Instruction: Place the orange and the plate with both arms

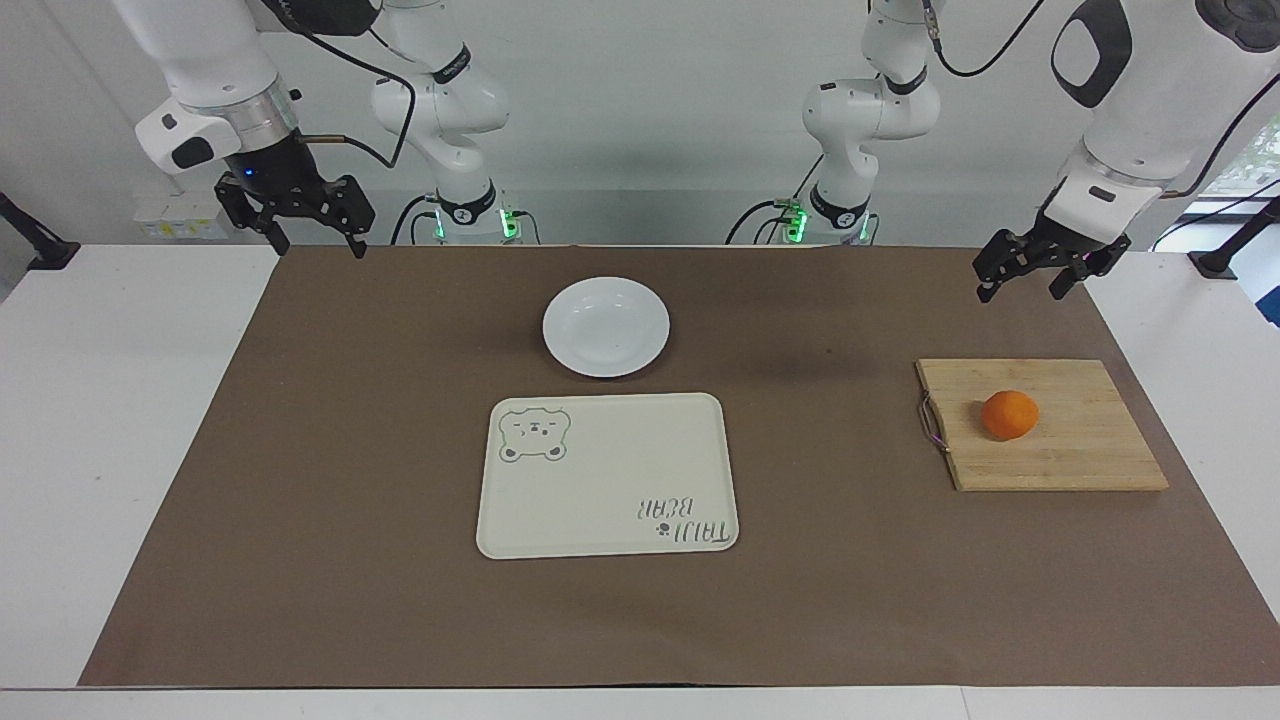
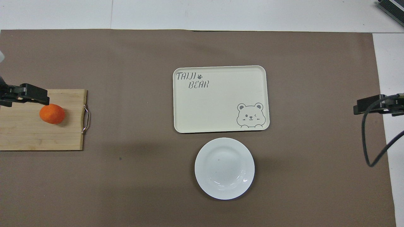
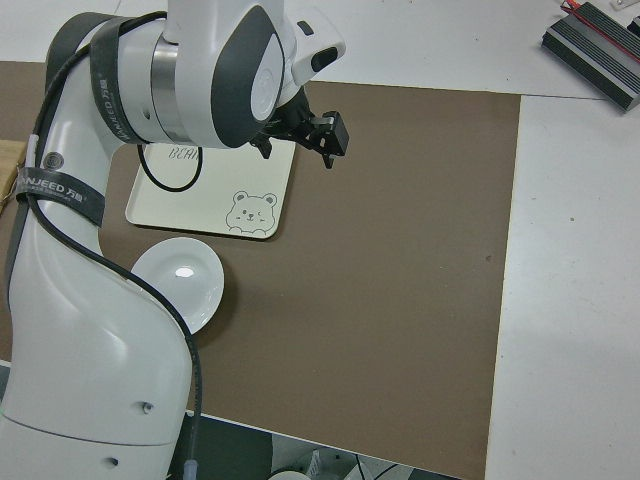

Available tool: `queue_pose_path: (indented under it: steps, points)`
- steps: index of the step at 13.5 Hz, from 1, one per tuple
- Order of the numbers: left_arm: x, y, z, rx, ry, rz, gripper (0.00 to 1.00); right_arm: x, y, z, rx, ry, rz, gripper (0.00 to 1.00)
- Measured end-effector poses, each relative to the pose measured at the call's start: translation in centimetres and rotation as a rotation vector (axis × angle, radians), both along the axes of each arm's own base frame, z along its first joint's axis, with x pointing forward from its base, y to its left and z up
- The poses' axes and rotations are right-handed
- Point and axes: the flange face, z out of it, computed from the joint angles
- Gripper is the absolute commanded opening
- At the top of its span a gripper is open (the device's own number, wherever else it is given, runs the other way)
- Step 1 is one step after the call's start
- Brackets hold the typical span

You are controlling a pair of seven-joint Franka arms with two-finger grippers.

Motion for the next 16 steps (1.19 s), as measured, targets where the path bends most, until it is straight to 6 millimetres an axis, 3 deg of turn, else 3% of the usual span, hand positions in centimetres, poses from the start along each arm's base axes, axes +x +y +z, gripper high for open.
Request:
queue_pose_path:
  steps: [5,16]
  points:
    - [-0.5,0.1,0.5,-0.001,-0.017,0.004,1.0,0.0,0.0,0.0,0.0,0.0,0.0,1.0]
    - [-0.3,0.7,-0.7,-0.001,-0.011,-0.007,1.0,0.0,0.0,0.0,0.0,0.0,0.0,1.0]
